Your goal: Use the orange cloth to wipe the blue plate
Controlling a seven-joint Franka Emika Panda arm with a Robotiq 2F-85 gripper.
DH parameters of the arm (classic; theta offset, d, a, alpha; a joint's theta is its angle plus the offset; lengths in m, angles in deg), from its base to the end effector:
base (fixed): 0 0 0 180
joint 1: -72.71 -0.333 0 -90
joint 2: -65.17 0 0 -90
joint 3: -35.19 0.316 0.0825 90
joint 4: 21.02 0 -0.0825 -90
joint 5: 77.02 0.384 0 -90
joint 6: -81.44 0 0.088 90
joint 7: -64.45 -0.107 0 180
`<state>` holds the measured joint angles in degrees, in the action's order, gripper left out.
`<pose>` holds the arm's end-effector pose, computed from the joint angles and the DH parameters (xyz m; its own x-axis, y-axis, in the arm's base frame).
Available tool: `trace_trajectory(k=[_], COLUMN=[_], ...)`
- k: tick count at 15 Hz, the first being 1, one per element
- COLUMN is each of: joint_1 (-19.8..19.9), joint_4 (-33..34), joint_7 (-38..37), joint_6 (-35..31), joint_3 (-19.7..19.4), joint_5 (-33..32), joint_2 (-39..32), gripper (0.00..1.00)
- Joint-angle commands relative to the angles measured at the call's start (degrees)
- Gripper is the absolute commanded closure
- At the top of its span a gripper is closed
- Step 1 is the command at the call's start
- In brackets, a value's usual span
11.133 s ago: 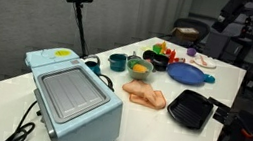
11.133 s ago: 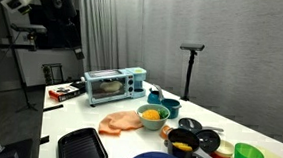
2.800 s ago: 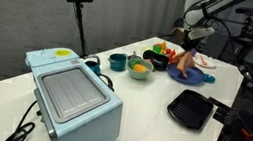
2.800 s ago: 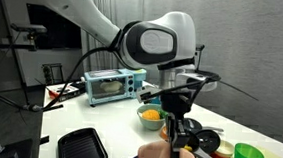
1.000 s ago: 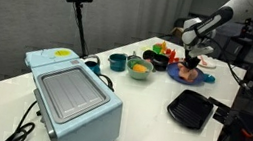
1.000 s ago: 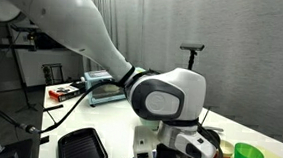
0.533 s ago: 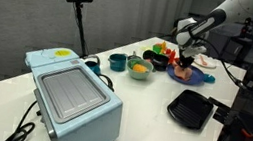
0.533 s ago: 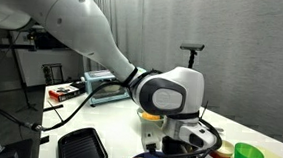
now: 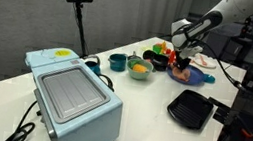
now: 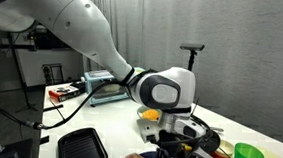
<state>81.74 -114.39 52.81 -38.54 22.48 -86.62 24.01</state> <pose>0.6182 -0.2393 0.1918 0.8714 -0.4498 -0.1958 -0.3809 -0.8719 0.3077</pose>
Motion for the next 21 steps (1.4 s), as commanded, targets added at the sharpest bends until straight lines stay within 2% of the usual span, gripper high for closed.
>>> trace_trajectory(k=[1,5,7,9,14,21], joint_1=[-1.5,-2.8,-1.6,0.0,1.5,2.9], joint_4=[-4.3,-7.4,-6.8,-5.7,-4.3,0.0], joint_7=[4.8,2.7,0.4,-0.4,-1.6,-5.5], joint_6=[0.7,-3.1,-4.8,-4.7,-3.1,-1.5], joint_3=[-0.1,-3.2,-3.7,-3.1,-0.4,1.2], joint_5=[-4.7,-14.7,-15.1,-11.6,-2.0,11.2], joint_2=[0.0,-0.8,-1.4,-0.9,0.3,-0.7], gripper=[0.99,0.99,0.99,0.99,0.99,0.99])
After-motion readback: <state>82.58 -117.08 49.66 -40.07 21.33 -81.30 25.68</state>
